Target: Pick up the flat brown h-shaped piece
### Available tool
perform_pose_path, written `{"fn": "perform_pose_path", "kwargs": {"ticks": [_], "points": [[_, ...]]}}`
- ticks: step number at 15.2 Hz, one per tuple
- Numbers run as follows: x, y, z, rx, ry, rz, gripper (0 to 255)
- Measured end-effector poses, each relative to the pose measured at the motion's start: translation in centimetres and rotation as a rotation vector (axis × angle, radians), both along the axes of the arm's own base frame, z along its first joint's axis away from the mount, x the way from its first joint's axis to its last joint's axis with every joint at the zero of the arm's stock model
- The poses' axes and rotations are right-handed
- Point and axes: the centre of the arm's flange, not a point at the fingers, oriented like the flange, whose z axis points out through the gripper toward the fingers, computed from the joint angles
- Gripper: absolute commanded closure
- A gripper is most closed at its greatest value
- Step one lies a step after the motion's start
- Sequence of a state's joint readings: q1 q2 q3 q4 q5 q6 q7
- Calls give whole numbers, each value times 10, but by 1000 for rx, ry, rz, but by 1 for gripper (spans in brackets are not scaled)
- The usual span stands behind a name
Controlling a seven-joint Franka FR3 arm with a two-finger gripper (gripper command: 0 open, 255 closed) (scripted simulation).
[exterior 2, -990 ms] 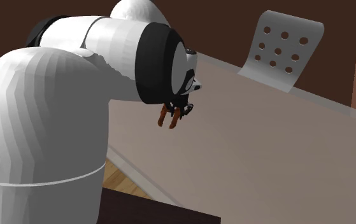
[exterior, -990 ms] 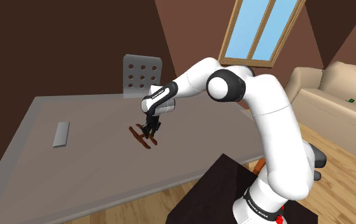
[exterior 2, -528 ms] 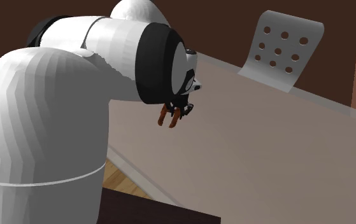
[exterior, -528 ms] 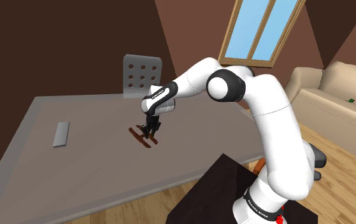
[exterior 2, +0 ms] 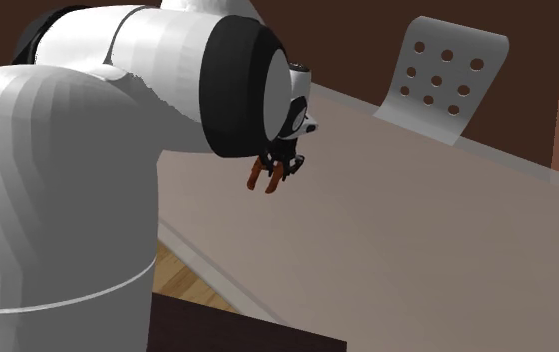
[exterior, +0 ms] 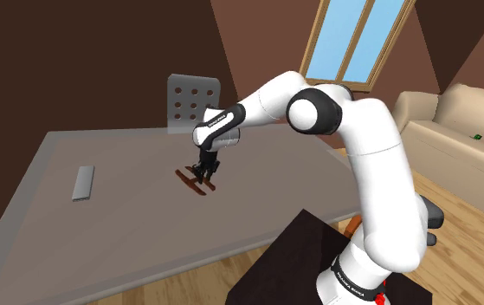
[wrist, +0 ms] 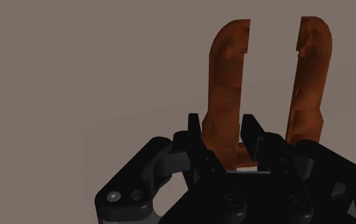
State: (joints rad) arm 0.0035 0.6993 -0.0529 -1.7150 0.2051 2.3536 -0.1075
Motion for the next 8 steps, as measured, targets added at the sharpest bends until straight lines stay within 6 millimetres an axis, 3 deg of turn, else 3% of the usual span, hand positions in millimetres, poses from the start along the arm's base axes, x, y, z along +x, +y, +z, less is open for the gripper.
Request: {"fn": "perform_pose_path", "kwargs": {"ticks": [8], "points": [[1, 1, 42, 0, 0, 0, 255]]}}
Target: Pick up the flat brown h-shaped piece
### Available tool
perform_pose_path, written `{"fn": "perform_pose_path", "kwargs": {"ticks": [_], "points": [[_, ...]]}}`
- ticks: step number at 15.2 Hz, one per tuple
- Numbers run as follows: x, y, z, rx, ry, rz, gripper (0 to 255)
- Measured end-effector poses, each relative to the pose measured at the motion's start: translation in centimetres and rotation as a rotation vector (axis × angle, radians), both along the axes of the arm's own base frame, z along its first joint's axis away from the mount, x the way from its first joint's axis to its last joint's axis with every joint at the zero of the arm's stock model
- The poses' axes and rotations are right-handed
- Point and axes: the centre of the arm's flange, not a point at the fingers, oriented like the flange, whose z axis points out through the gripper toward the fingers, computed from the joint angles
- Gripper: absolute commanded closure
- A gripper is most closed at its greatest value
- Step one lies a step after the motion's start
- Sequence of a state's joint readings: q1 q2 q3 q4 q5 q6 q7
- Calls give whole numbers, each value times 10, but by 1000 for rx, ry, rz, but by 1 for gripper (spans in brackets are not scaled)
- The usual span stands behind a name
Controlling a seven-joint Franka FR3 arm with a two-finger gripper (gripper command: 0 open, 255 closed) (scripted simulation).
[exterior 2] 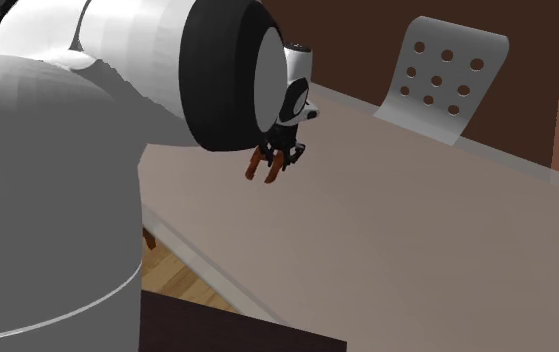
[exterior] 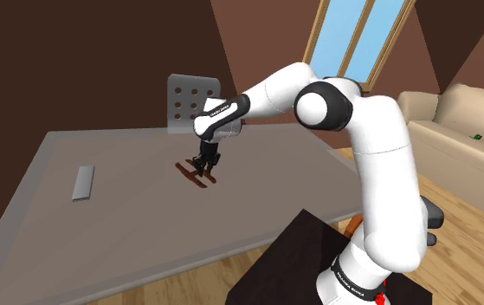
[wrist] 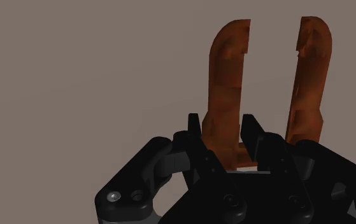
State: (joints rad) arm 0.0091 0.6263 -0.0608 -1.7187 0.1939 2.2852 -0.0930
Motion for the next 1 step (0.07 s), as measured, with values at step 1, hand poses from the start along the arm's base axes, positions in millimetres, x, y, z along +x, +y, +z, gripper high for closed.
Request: {"fn": "perform_pose_path", "kwargs": {"ticks": [1], "points": [[-1, 0, 3, 0, 0, 0, 255]]}}
